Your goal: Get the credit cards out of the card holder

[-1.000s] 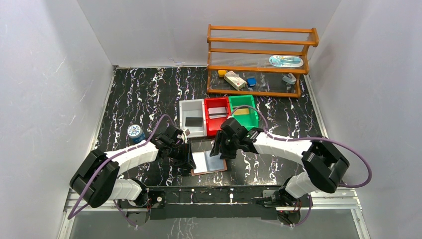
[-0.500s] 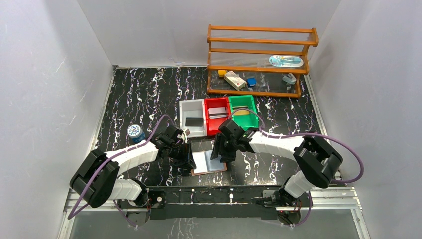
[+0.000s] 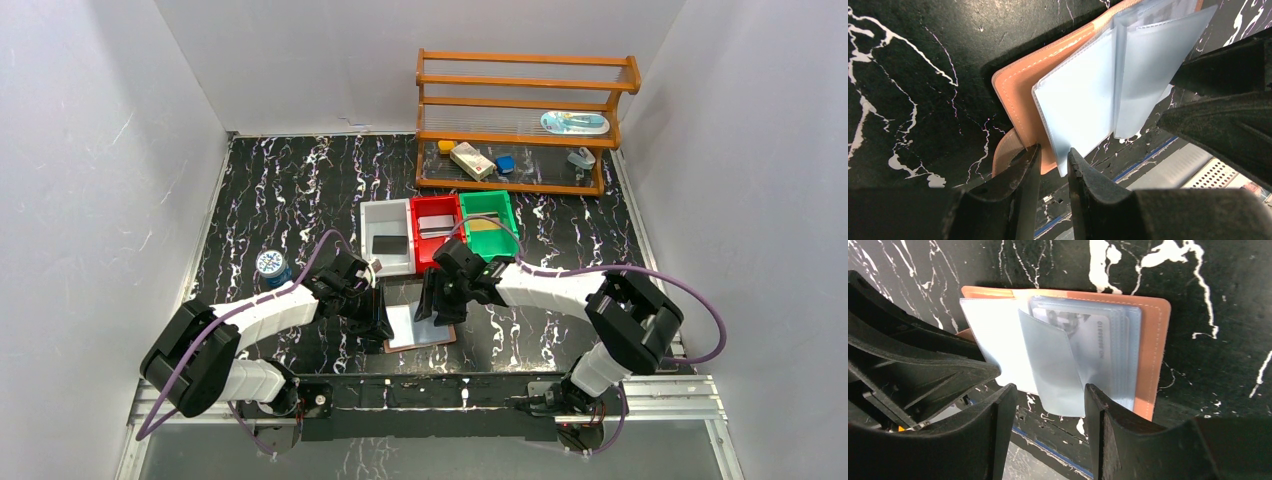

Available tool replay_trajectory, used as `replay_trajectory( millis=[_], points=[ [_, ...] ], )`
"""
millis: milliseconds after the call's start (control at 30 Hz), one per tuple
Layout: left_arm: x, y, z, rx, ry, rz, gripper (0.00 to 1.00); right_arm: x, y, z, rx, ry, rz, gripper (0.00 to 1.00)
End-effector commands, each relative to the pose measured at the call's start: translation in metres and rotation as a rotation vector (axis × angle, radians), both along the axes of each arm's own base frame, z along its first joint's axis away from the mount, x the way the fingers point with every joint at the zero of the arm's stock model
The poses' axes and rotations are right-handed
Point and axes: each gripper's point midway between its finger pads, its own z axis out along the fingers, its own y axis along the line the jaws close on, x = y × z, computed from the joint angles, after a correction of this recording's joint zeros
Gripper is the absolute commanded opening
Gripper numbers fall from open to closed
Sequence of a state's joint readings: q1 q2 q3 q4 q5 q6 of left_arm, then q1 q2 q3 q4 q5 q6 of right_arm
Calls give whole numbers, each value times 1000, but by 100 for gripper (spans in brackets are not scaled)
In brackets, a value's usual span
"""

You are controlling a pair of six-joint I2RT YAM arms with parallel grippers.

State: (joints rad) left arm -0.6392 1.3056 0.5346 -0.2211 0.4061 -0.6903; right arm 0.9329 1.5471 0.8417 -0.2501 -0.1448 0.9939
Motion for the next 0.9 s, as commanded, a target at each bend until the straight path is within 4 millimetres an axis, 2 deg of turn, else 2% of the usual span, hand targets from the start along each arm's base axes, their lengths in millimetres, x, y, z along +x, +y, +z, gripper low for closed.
replay_trajectory(
  millis=[0,167,500,700,867],
  points=[
    [-3,1,0,13,17,-16,25,7,25,27,114,-48,33,60],
    [-3,1,0,14,20,-17,25,6,35,36,174,-46,52,60],
    [-2,1,0,16,9,-10,25,0,71,51,372,2,126,61],
    [-2,2,1,18,5,-5,25,-3,89,42,446,77,147,62],
    [-1,12,1,53,-15,43,26,1,82,22,367,96,92,64]
  ],
)
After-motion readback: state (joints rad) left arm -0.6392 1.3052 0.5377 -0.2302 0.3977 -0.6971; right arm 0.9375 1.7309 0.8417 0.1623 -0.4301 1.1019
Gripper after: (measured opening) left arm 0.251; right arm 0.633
